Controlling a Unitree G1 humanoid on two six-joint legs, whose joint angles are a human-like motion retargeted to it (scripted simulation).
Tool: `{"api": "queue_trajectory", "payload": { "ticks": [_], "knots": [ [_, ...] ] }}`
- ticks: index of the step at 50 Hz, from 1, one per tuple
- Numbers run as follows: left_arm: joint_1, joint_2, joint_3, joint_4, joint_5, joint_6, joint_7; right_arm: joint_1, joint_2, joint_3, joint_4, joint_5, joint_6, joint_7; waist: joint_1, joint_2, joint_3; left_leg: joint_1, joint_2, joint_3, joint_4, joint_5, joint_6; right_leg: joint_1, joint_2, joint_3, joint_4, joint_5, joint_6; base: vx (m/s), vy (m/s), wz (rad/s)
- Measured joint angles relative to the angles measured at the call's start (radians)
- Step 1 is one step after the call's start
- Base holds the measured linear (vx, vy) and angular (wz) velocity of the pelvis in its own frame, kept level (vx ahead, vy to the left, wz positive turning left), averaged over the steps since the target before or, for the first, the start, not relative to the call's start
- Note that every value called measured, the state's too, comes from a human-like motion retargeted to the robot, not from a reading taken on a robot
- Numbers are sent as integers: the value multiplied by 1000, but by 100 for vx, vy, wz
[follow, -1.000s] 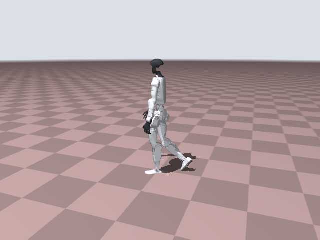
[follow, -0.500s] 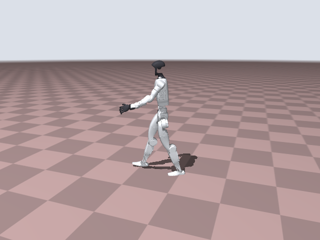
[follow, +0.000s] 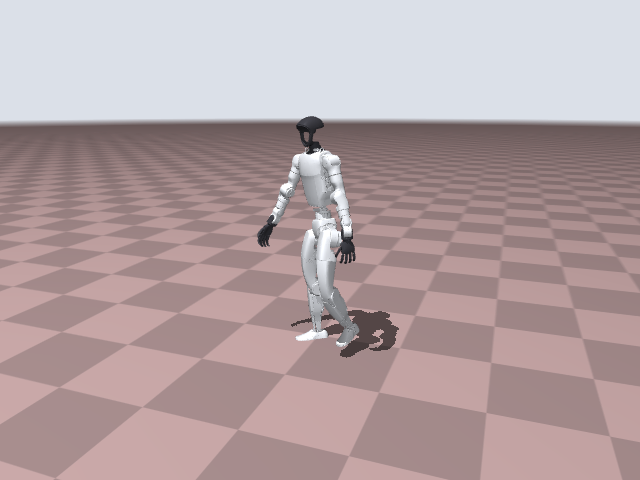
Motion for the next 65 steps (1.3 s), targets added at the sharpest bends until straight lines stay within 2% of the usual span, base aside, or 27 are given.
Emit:
{"api": "queue_trajectory", "payload": {
  "ticks": [4,10,15,21,24,27,30,32,33,34,35,40,44,48,54,57,60,65],
  "knots": [
    [63,4,58,4,-78,1,73,-58,-39,-65,-35,40,-25,-76,43,23,9,10,-56,132,-372,126,-37,35,5,-73,17,-38,-8,33,1,73],
    [59,-20,162,21,-287,-2,104,-81,-54,-157,-107,52,-46,-122,60,93,8,9,-84,377,-859,294,-95,122,81,-256,26,-98,-4,30,4,130],
    [32,-53,225,-32,-332,20,24,-54,-29,-150,-147,-27,-26,-55,68,98,8,-35,-39,476,-868,262,-140,209,120,-399,22,-128,-15,34,5,134],
    [-3,-64,285,-87,-267,44,-73,20,25,-130,-142,-165,-1,79,105,82,-25,16,-18,522,-868,309,-152,276,145,-494,96,-126,-50,43,10,104],
    [-27,-57,295,-82,-234,53,-98,72,51,-131,-116,-186,6,139,111,91,-44,50,-5,431,-868,316,-165,305,148,-541,202,-92,-96,48,17,132],
    [-60,-42,291,-74,-203,56,-107,124,72,-136,-87,-192,5,185,101,112,-60,86,12,309,-868,306,-166,286,128,-571,416,-40,-177,45,18,177],
    [-100,-26,260,-92,-185,54,-98,165,89,-125,-67,-179,6,200,84,102,-80,89,-7,180,-868,289,-143,132,72,-462,749,34,-237,36,15,207],
    [-125,-16,228,-124,-204,45,-65,189,101,-114,-61,-168,7,183,68,79,-92,79,-39,86,-868,280,-124,-18,99,-291,916,97,-204,31,8,235],
    [-139,-11,205,-147,-236,45,-40,197,108,-104,-61,-154,14,164,61,65,-94,75,-58,38,-868,273,-114,-95,120,-210,993,124,-168,30,5,247],
    [-148,-9,189,-170,-237,38,-22,209,112,-100,-63,-143,9,153,52,63,-99,75,-66,-11,-868,271,-113,-140,151,-152,1023,123,-155,30,4,256],
    [-154,-8,177,-193,-225,27,-7,223,116,-99,-66,-133,-2,146,42,68,-105,76,-68,-62,-868,271,-115,-169,186,-106,1031,107,-155,30,5,260],
    [-204,-18,86,-301,-243,12,75,252,116,-63,-92,-45,-22,72,1,92,-81,124,-101,-308,-868,251,-111,-271,150,-66,1047,-6,-213,29,5,267],
    [-231,-44,19,-317,-202,-9,93,266,105,-48,-98,2,-56,45,-38,129,-77,154,-103,-510,-866,257,-119,-298,212,29,873,-107,-234,26,-1,273],
    [-247,-71,-34,-283,-194,-21,116,260,93,-40,-92,16,-70,20,-68,147,-59,198,-113,-691,-863,262,-118,-301,264,128,667,-110,-217,27,-5,243],
    [-203,-91,-85,-246,-227,-66,138,241,72,-35,-123,31,-94,-20,-100,142,-35,263,-145,-888,-854,260,-110,-257,253,138,293,39,-151,28,-8,181],
    [-178,-85,-96,-226,-249,-95,154,219,71,-46,-153,44,-107,-46,-113,115,-3,304,-178,-959,-836,245,-105,-237,221,105,157,116,-97,32,-10,136],
    [-159,-77,-99,-199,-291,-115,156,192,71,-79,-176,22,-101,-68,-125,100,32,360,-191,-1035,-843,239,-92,-179,215,141,-32,184,-50,34,-14,117],
    [-95,-59,-100,-153,-274,-144,140,195,85,-122,-216,13,-111,-72,-132,89,40,416,-192,-1107,-831,219,-80,-155,219,191,-108,167,15,36,-14,84]
  ]
}}
